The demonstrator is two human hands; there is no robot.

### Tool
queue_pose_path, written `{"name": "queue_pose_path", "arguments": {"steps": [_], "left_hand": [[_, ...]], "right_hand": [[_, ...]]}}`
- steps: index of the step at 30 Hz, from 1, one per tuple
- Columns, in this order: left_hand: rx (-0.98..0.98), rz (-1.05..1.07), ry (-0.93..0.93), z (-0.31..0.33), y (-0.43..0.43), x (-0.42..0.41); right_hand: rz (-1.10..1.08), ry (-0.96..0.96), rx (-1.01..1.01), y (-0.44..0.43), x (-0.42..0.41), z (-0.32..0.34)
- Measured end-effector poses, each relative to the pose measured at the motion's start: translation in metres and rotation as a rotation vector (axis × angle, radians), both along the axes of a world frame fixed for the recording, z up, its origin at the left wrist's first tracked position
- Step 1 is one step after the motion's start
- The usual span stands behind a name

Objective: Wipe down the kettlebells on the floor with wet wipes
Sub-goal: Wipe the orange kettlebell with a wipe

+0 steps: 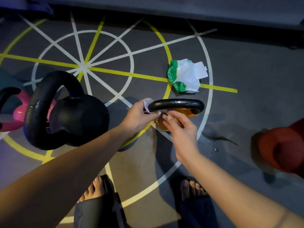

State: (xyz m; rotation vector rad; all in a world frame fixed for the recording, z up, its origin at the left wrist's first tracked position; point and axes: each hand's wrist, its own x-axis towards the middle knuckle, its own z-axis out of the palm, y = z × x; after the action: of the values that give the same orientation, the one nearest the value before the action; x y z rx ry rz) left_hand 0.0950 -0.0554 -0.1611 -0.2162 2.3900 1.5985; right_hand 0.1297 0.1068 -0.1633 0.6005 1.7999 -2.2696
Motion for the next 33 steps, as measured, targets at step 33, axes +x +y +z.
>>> {"name": "queue_pose_path", "arguments": {"steps": [33], "left_hand": [[0.007, 0.070, -0.059, -0.008, 0.012, -0.002]], "right_hand": [[0.345, 0.568, 1.214, 0.067, -0.026, 0.003]]}}
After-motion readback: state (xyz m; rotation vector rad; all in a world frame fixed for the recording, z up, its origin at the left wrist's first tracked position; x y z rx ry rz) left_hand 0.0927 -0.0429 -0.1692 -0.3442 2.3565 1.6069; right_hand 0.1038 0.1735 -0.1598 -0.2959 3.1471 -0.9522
